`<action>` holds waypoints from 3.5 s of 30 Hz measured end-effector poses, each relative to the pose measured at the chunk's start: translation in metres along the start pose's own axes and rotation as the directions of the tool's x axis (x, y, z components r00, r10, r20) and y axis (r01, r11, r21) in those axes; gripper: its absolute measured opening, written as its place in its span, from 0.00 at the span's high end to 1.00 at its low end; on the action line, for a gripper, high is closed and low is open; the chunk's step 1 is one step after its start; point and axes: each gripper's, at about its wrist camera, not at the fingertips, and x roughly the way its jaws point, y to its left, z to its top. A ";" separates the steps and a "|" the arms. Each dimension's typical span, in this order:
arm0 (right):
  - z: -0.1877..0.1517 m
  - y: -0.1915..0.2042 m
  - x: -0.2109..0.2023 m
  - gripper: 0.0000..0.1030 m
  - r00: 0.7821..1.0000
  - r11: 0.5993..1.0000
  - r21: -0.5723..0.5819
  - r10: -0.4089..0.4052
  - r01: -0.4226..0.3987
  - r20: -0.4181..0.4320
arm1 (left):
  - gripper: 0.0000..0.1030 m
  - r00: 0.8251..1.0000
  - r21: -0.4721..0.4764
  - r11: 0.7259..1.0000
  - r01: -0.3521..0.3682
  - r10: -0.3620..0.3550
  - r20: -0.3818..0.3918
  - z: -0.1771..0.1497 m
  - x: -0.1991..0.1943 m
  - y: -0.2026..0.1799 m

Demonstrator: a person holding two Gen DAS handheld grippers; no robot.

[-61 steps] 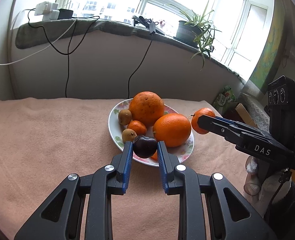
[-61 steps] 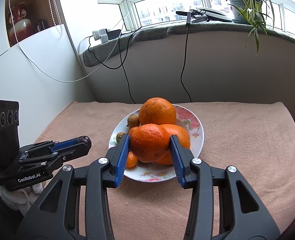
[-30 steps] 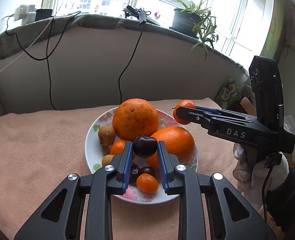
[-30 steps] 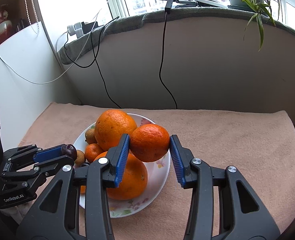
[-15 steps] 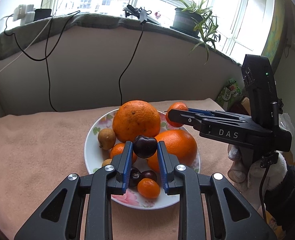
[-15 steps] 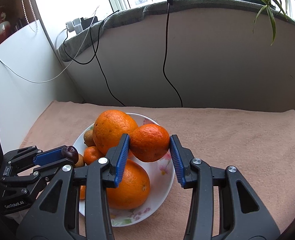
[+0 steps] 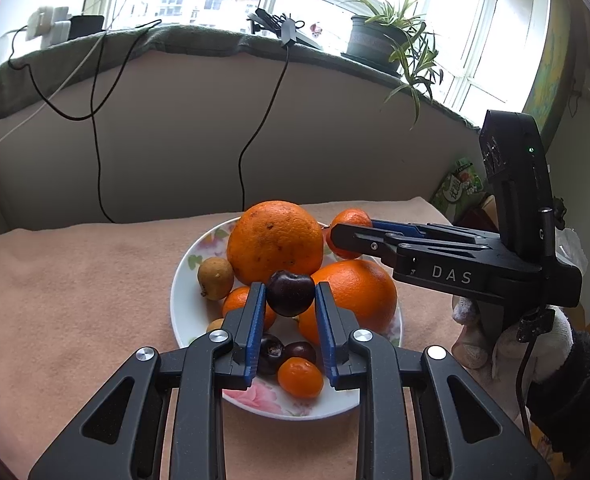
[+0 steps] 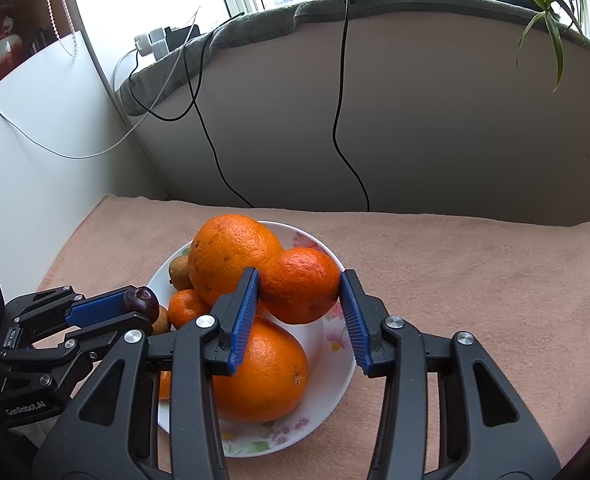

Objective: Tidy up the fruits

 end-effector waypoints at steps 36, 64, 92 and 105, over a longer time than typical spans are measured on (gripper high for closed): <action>-0.022 0.027 -0.056 0.12 0.995 0.999 -0.006 -0.050 0.050 0.084 | 0.23 0.995 0.008 0.997 -0.076 0.075 0.061 -0.013 -0.052 -0.011; -0.081 0.068 -0.128 0.00 0.966 0.988 0.026 -0.154 0.152 0.207 | 0.19 0.973 -0.027 0.982 -0.187 0.189 0.131 -0.061 -0.121 -0.019; -0.102 0.055 -0.128 0.00 0.972 0.984 0.097 -0.167 0.152 0.167 | 0.19 0.962 -0.049 0.969 -0.242 0.246 0.120 -0.073 -0.129 -0.017; -0.105 0.049 -0.122 0.00 0.977 0.982 0.126 -0.158 0.140 0.142 | 0.19 0.963 -0.049 0.971 -0.236 0.240 0.119 -0.074 -0.127 -0.019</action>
